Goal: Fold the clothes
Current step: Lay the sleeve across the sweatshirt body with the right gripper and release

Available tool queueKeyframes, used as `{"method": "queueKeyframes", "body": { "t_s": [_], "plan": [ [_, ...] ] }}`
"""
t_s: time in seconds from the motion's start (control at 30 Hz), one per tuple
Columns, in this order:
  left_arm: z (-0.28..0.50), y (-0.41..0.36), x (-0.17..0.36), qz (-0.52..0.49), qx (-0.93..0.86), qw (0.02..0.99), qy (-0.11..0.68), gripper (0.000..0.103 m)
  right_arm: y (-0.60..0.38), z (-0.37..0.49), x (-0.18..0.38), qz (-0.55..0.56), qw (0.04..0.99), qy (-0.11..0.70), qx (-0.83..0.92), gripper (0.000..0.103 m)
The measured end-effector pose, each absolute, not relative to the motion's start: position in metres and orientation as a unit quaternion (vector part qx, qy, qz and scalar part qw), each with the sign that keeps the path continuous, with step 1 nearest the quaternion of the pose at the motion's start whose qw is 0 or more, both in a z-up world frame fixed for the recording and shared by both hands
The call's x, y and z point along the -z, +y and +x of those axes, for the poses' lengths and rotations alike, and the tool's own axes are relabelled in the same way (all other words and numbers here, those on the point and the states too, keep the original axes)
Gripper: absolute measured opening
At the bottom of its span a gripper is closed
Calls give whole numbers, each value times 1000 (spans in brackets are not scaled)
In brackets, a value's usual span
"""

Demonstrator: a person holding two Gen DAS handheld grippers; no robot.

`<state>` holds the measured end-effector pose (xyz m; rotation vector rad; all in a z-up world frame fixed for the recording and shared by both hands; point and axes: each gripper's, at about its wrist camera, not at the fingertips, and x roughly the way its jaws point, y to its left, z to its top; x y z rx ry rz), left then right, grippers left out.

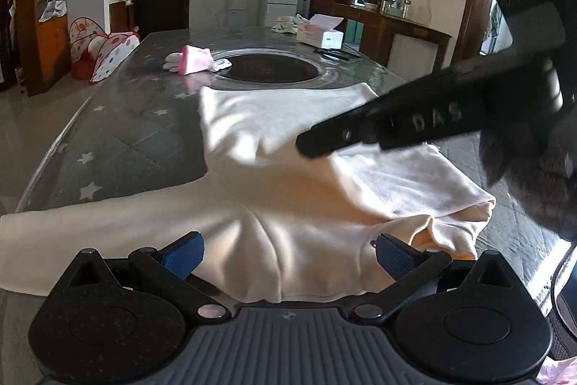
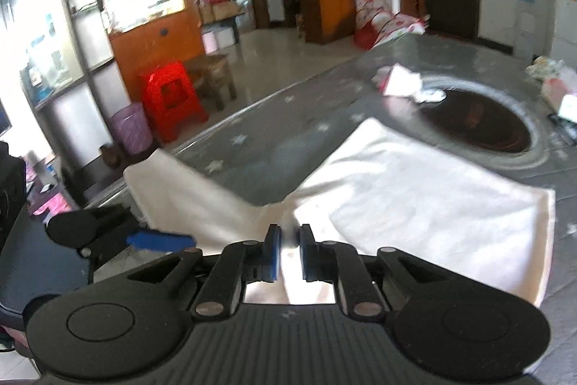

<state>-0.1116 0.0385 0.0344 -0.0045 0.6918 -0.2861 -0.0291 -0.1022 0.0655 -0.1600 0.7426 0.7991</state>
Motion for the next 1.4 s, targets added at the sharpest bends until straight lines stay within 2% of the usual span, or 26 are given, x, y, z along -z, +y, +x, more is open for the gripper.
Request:
{"method": "queueKeyframes", "body": {
  "t_s": [0.33,0.73,1.07,1.4],
  "plan": [
    [-109,36,-38,-10,148,932,330,103,-154,-37,-60,-107,859,369,-338,15],
    [-100,12,-35,10,171,926,336,103,-236,-47,-26,-68,874,410,-252,15],
    [-96,14,-25,16,161,920,357,103,-232,-32,-41,-64,896,366,-242,15],
    [-97,37,-31,-15,138,923,359,103,-229,-15,-30,-53,897,373,-231,17]
  ]
}}
